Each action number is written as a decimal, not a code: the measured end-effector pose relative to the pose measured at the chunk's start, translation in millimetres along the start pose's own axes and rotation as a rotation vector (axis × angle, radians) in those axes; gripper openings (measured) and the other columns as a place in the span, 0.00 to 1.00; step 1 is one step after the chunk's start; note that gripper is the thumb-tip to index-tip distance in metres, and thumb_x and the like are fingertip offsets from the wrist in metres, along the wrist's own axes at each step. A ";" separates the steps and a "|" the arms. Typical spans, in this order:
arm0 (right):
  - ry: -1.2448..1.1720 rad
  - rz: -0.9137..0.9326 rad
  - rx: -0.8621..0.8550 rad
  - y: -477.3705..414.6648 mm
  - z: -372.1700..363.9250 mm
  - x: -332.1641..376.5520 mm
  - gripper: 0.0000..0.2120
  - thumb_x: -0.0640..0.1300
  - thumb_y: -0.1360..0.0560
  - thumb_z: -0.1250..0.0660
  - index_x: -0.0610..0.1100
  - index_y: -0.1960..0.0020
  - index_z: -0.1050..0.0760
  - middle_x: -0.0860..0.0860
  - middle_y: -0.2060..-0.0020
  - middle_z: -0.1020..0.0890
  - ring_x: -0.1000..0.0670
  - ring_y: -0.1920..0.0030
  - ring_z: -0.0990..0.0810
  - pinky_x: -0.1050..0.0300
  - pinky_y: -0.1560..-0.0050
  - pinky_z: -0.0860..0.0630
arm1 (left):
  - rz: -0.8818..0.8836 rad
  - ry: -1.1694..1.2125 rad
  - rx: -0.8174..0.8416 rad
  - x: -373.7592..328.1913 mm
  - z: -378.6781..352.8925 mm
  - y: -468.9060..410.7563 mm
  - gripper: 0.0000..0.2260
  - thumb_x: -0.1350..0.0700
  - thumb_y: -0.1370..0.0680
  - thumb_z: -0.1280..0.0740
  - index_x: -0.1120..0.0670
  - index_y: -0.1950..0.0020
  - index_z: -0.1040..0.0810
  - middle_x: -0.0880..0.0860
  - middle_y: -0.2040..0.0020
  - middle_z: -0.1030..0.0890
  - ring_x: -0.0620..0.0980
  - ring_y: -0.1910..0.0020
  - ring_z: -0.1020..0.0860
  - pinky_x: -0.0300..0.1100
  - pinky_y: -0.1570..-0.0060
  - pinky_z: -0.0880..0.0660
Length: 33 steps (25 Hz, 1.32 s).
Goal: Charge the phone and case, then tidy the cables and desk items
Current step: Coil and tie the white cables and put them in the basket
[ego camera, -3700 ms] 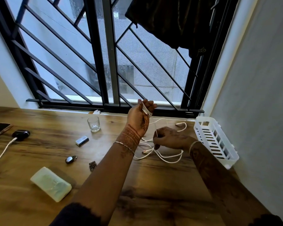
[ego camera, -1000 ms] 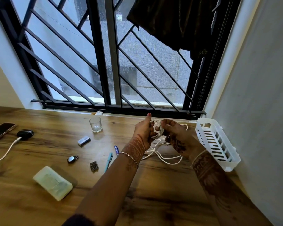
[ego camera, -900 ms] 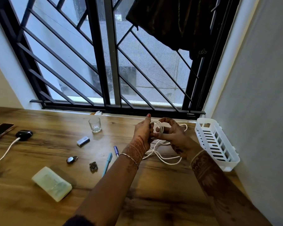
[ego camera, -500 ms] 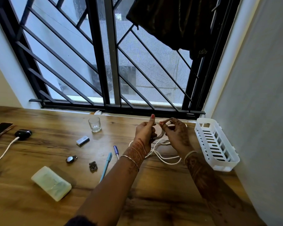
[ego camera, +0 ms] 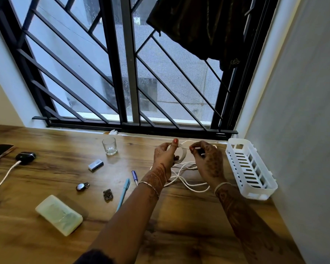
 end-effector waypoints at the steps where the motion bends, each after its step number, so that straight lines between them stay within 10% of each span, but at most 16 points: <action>1: 0.076 0.027 0.003 0.5 1.5 1.6 0.03 0.43 0.26 0.31 0.50 0.56 0.20 0.53 0.59 0.16 0.56 0.59 0.19 0.64 0.59 0.23 | 0.035 0.055 0.025 0.9 -2.0 1.1 0.14 0.47 0.24 0.31 0.58 0.51 0.21 0.52 0.64 0.26 0.46 0.69 0.28 0.41 0.66 0.24; 8: 0.370 0.101 0.075 2.3 -5.6 3.3 0.04 0.46 0.26 0.31 0.47 0.55 0.18 0.50 0.55 0.19 0.49 0.53 0.23 0.59 0.58 0.28 | 0.209 0.262 0.107 10.5 -10.1 12.2 0.12 0.50 0.22 0.34 0.56 0.61 0.25 0.50 0.69 0.32 0.46 0.73 0.31 0.41 0.65 0.28; 14: -0.226 -0.266 0.280 2.4 -24.2 -21.9 0.03 0.39 0.27 0.30 0.43 0.55 0.18 0.44 0.58 0.15 0.50 0.59 0.18 0.53 0.53 0.21 | 0.206 0.233 0.106 10.9 -9.5 17.3 0.12 0.47 0.22 0.35 0.56 0.56 0.24 0.51 0.63 0.29 0.46 0.66 0.32 0.41 0.62 0.30; 18: -0.505 -0.509 0.454 16.1 -39.3 -28.4 0.13 0.52 0.28 0.30 0.43 0.52 0.17 0.47 0.54 0.14 0.53 0.52 0.17 0.55 0.50 0.23 | 0.148 0.244 0.046 6.6 -1.6 14.9 0.12 0.47 0.21 0.37 0.56 0.52 0.24 0.51 0.60 0.27 0.46 0.65 0.29 0.42 0.59 0.28; 33: -0.538 -0.503 0.522 23.6 -53.1 -19.3 0.08 0.38 0.25 0.33 0.41 0.47 0.19 0.48 0.53 0.15 0.54 0.53 0.19 0.66 0.56 0.25 | 0.086 0.229 0.122 10.9 0.8 18.6 0.14 0.49 0.19 0.40 0.60 0.46 0.25 0.59 0.54 0.22 0.54 0.58 0.24 0.45 0.57 0.27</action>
Point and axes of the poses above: each hand's wrist, its own y-axis away from the middle knuckle, its own z-axis out of the back of the hand, x = y × z, the point moved 8 cm from there along -y, towards the middle knuckle
